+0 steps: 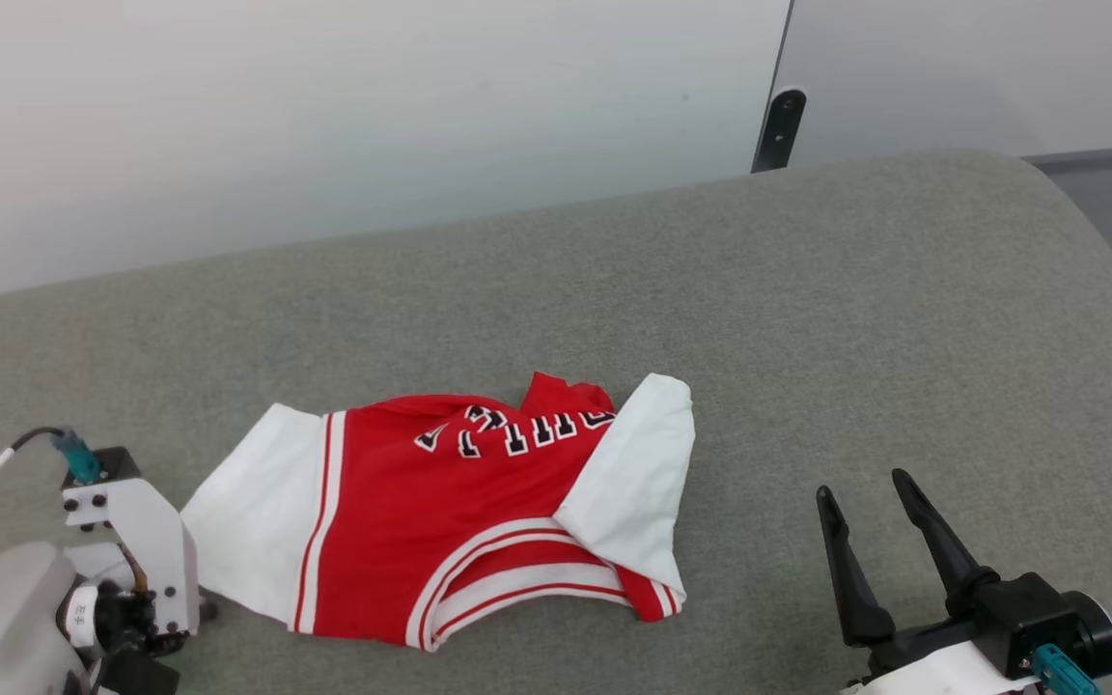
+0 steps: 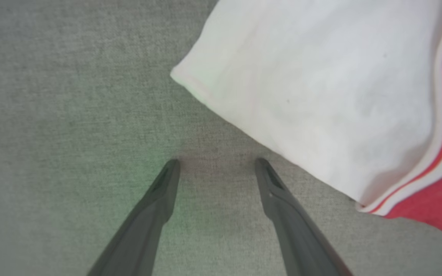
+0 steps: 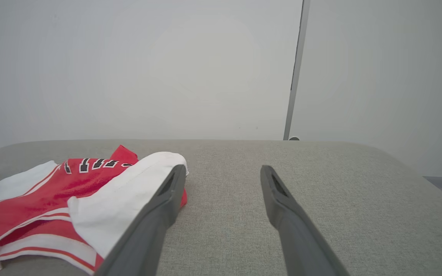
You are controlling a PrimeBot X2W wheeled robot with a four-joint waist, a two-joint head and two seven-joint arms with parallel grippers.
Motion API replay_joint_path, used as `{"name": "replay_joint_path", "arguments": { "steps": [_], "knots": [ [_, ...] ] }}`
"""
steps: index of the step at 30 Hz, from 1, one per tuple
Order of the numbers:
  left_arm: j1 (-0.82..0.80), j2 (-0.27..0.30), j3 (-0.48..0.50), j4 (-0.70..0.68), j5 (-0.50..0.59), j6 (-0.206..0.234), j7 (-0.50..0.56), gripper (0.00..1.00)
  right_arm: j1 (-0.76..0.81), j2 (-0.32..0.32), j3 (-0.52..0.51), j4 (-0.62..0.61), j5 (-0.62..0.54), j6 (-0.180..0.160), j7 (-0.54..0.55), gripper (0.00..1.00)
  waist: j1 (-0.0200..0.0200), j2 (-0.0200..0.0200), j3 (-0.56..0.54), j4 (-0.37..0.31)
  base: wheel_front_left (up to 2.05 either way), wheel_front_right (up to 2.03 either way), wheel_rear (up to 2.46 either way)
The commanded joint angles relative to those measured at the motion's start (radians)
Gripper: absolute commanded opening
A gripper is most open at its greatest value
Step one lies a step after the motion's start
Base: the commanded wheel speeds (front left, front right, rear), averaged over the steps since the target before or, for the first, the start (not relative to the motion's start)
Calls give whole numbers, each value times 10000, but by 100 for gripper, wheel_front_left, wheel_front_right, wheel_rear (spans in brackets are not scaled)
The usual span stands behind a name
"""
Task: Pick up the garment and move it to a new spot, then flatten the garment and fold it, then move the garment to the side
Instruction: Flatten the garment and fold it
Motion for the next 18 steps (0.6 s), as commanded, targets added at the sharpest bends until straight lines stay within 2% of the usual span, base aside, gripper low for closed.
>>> {"name": "replay_joint_path", "arguments": {
  "steps": [1, 7, 18],
  "knots": [
    [265, 38, -11, -44, -18, -35, -80, 100, 91, 13, -15, -27, -55, -15, -42, 100, 0, 0, -77, 77, 0, 0, 0],
    [330, 198, 234, -791, -65, -272, -753, 100, 162, 13, -12, -46, -148, -15, -42, 100, 0, 0, -176, 263, 0, 0, 0],
    [817, 400, 707, -2357, 106, -806, -2765, 100, 214, 12, -35, -22, -278, -15, -42, 100, 0, 0, -336, 700, 0, 0, 0]
  ]
}}
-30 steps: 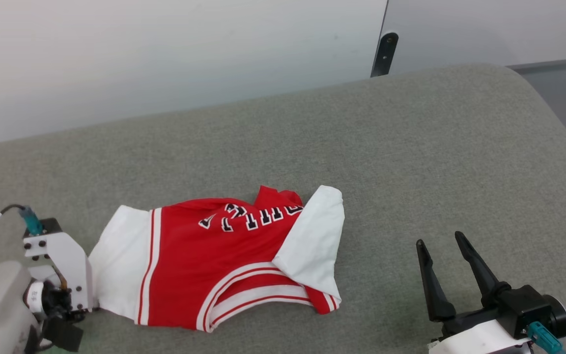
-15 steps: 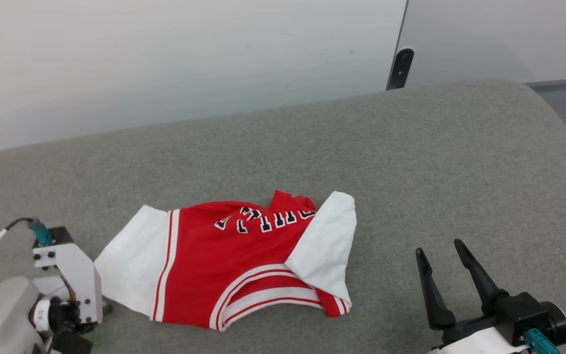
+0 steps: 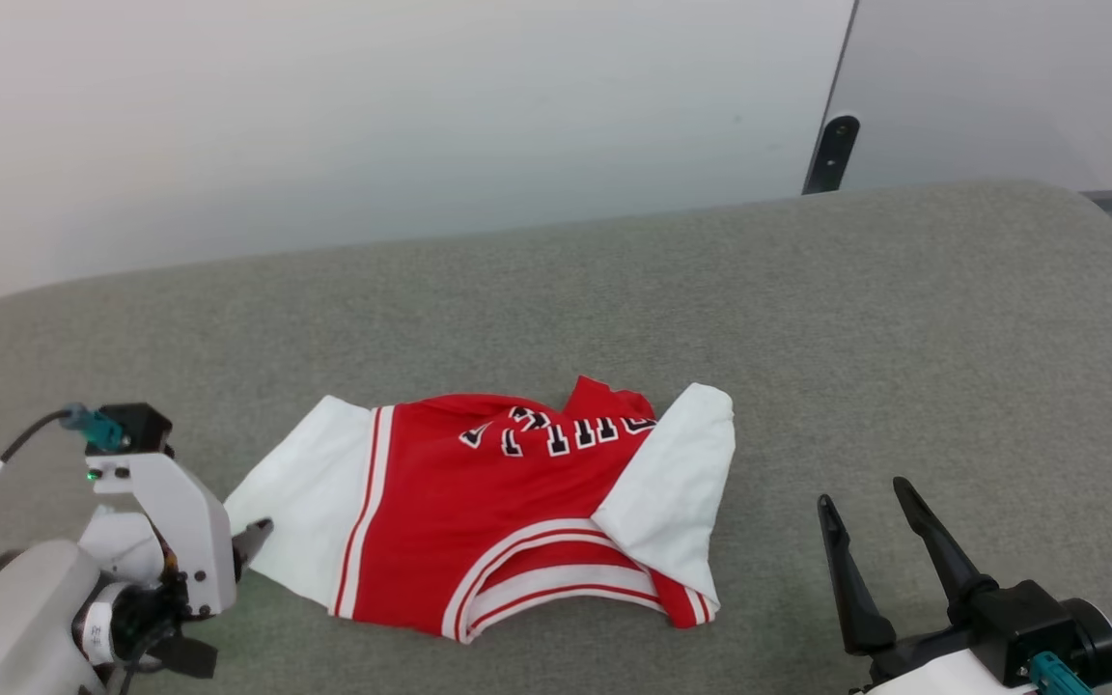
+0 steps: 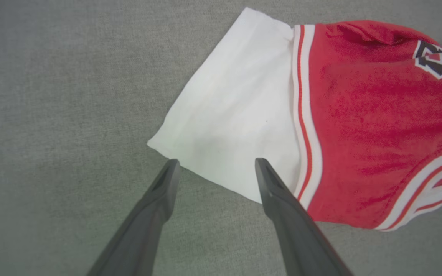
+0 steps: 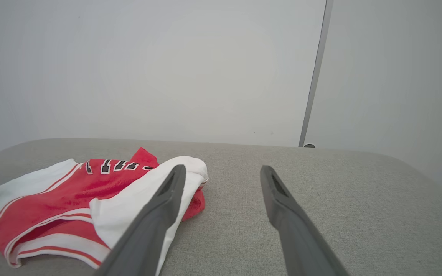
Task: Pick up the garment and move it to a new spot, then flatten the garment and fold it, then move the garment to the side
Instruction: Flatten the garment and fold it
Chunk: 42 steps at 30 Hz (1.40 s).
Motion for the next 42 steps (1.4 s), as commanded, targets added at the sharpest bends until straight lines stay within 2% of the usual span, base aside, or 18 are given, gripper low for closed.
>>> {"name": "replay_joint_path", "arguments": {
  "steps": [1, 9, 14, 24, 29, 34, 42],
  "knots": [
    [147, 80, 50, -192, 134, -131, -294, 100, 95, 10, -18, -6, -107, -15, -42, 100, 0, 0, -52, 105, 0, 0, 0],
    [527, 210, 430, -946, 473, -418, -2154, 100, 110, 10, 3, 30, -122, -15, -42, 100, 0, 0, -136, 444, 0, 0, 0],
    [869, 135, 833, -1339, 541, -408, -3535, 100, 156, 8, 38, 92, -187, -15, -42, 100, 0, 0, -197, 657, 0, 0, 0],
    [2078, 117, 1756, -2231, 923, 100, -6580, 100, 213, -50, 102, 554, -582, -15, -42, 100, 0, 0, -471, 1254, 0, 0, 0],
    [2928, -115, 2100, -2828, 1593, 427, -7060, 100, 198, -270, 71, 874, -543, -15, -42, 100, 0, 0, -695, 1693, 0, 0, 0],
    [3728, -664, 2584, -3372, 2696, 654, -7092, 100, 189, -485, 130, 1253, -393, -16, -41, 100, 0, 0, -952, 2160, 0, 0, 0],
    [4846, -1906, 3929, -4008, 4522, 469, -7093, 100, -2, -704, 325, 2051, -104, -16, 161, 100, 0, 0, -1373, 2849, 0, 0, 0]
  ]
}}
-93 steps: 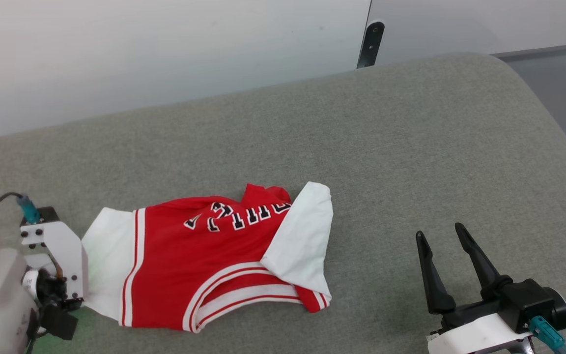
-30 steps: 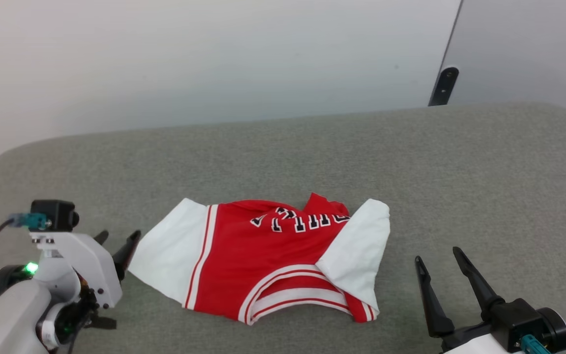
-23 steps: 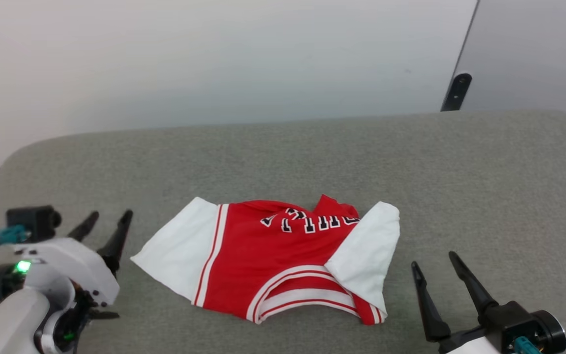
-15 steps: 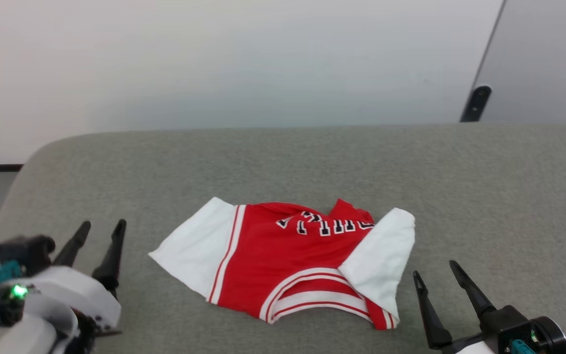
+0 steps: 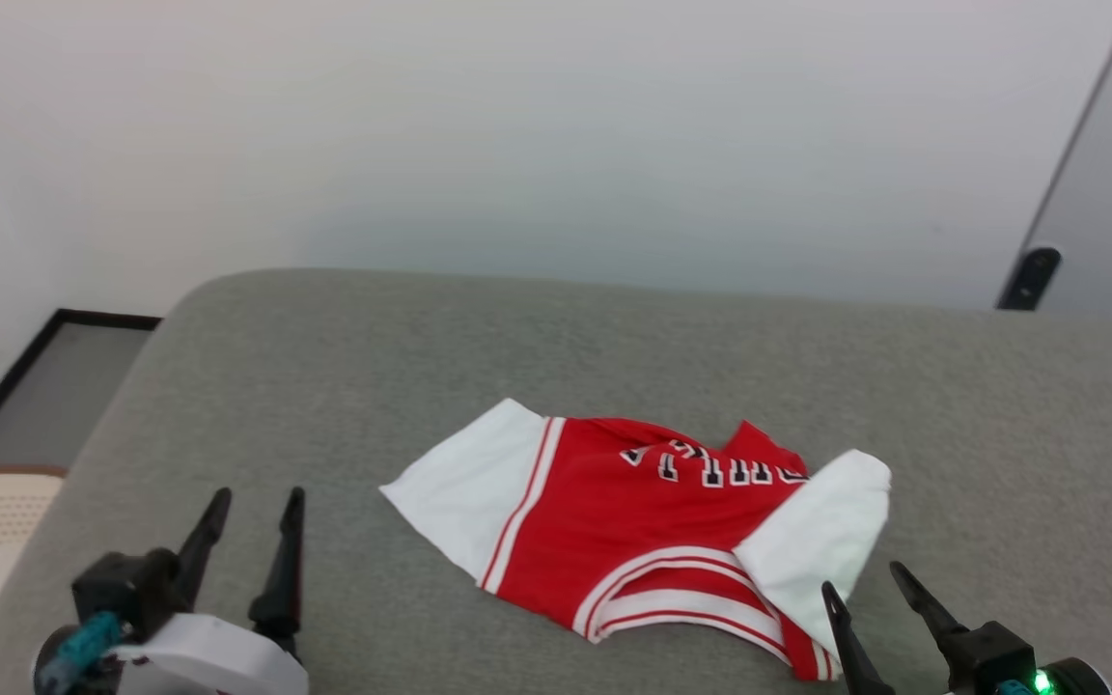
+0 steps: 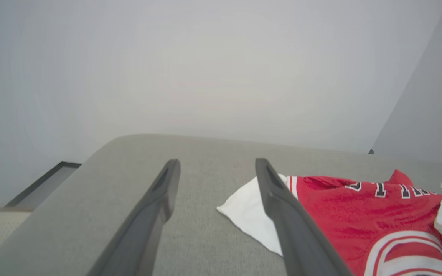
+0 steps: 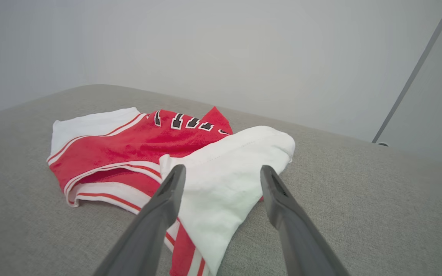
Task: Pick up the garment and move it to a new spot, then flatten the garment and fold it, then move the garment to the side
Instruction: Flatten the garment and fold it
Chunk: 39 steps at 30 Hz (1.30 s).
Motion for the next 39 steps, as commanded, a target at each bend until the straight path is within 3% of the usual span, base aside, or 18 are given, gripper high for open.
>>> {"name": "replay_joint_path", "arguments": {
  "steps": [1, 8, 15, 29, 39],
  "knots": [
    [236, -242, 258, -122, 404, -168, -13, 100, -108, -49, 40, 130, 153, -16, 94, 100, 0, 0, -321, 419, 0, 0, 0],
    [511, -796, 793, -151, 1498, -826, -14, 100, -178, -243, 295, 497, 482, -16, 538, 100, 0, 0, -554, 875, 0, 0, 0],
    [566, -950, 1317, 299, 1889, -1407, -11, 100, -653, -775, 714, 730, 902, -16, 1534, 100, 0, 0, -621, 1084, 0, 0, 0],
    [505, -1207, 1815, 519, 1955, -1730, -11, 100, -2240, -2251, 2592, 1051, 2328, -16, 5441, 100, 0, 0, -625, 1285, 0, 0, 0],
    [344, -1551, 1612, 895, 1958, -1960, -11, 100, -3303, -2496, 4033, 1865, 3150, -16, 7644, 100, 0, 0, -652, 1738, 0, 0, 0]
  ]
}}
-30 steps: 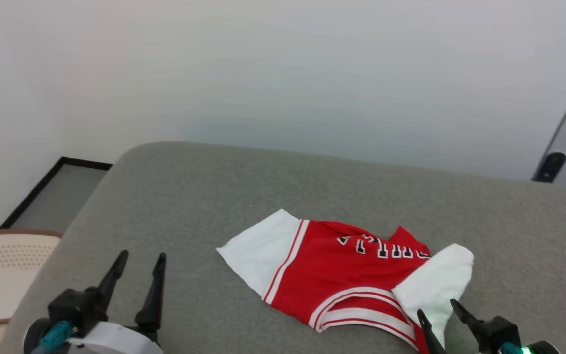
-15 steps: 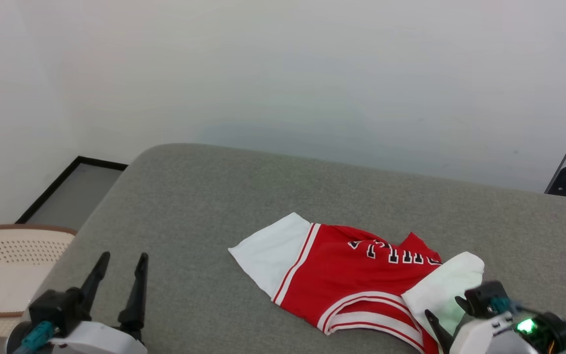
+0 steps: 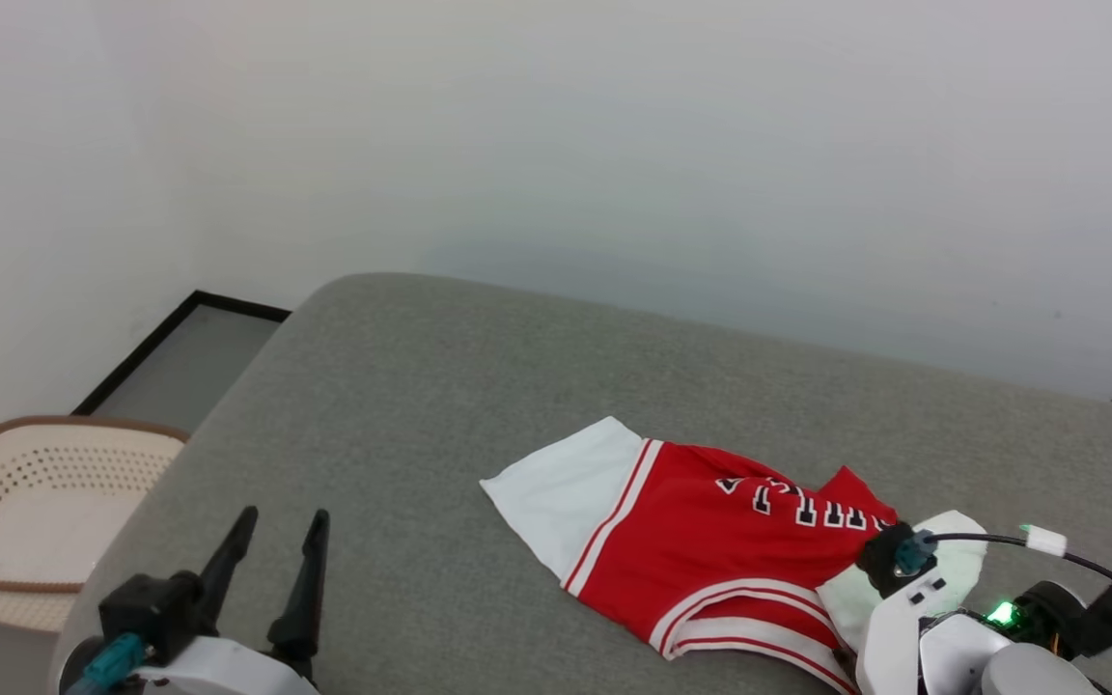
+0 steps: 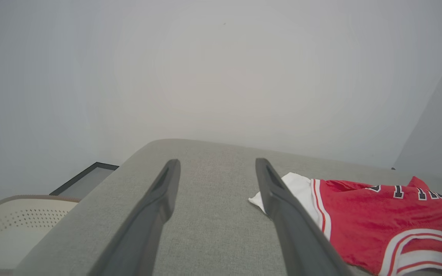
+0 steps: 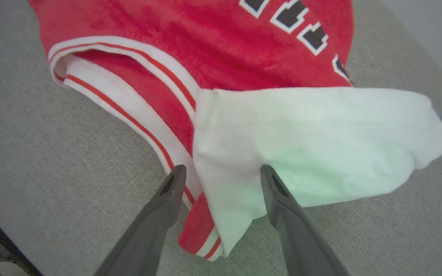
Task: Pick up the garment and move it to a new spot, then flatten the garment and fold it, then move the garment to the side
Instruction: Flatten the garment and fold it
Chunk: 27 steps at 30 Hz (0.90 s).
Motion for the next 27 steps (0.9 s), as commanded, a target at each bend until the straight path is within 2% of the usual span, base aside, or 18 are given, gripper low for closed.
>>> {"name": "replay_joint_path", "arguments": {
  "steps": [1, 6, 7, 8, 9, 11, 21, 27],
  "knots": [
    [-57, -46, -5, 64, -21, -57, -5, 100, -198, -2, 156, 149, 40, -16, 145, 100, 0, 0, -6, 119, 0, 0, 0],
    [-103, -172, -10, 185, -63, -126, -5, 100, -684, 87, 613, 713, 147, -16, 478, 100, 0, 0, -1, 296, 0, 0, 0],
    [-97, -188, -11, 206, -56, -142, -5, 100, -796, 89, 661, 855, 102, -16, 499, 93, 0, 0, 0, 323, 0, 0, 0],
    [-95, -208, -16, 222, -48, -160, -5, 100, -908, 112, 736, 958, 63, -16, 539, 54, 0, 0, 5, 348, 0, 0, 0],
    [-95, -226, -22, 244, -40, -176, -5, 100, -1006, 133, 758, 1073, 33, -16, 553, 44, 0, 0, 10, 372, 0, 0, 0],
    [-109, -264, -20, 285, -51, -174, -5, 100, -1164, 199, 789, 1289, -24, -16, 622, 0, 0, 0, 16, 408, 0, 0, 0],
    [-87, -378, 109, 440, -149, -133, -5, 100, -1739, 256, 954, 1514, 23, -16, 1335, 0, 0, 0, 62, 329, 0, 0, 0],
    [-115, -448, 172, 438, -157, -110, -5, 100, -1722, 27, 163, 1177, 302, -16, 1139, 0, 0, 0, 106, 186, 0, 0, 0]
  ]
}}
